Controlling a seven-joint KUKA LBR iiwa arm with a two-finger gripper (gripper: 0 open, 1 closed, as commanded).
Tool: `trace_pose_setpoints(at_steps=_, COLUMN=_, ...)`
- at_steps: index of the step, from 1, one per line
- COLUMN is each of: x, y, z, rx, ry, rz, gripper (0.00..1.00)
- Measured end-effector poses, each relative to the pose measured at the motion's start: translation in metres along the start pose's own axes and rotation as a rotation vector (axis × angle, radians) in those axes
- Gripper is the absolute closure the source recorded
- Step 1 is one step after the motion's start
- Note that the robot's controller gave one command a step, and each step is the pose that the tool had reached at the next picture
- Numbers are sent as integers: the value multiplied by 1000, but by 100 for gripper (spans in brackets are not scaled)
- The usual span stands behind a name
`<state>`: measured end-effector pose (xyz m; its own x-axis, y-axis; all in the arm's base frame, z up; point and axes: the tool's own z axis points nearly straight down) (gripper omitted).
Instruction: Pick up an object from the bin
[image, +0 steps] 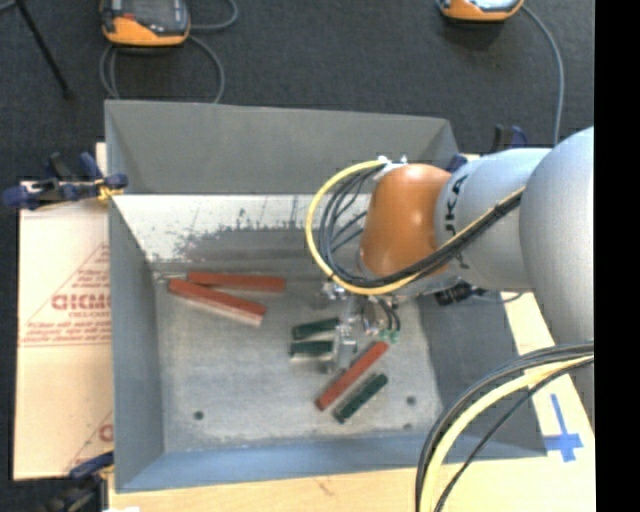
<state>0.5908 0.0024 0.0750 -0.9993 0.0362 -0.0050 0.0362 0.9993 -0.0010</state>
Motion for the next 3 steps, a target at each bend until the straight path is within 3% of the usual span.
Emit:
trace_pose_setpoints(at_steps=1, x=-3, y=-6, z=4, rx=-2, ry=0, rz=103, gripper=100)
trace_pose_setpoints(at_steps=3, x=-1, y=-6, z=0, rx=-1, ry=7, rz=102, gripper=100)
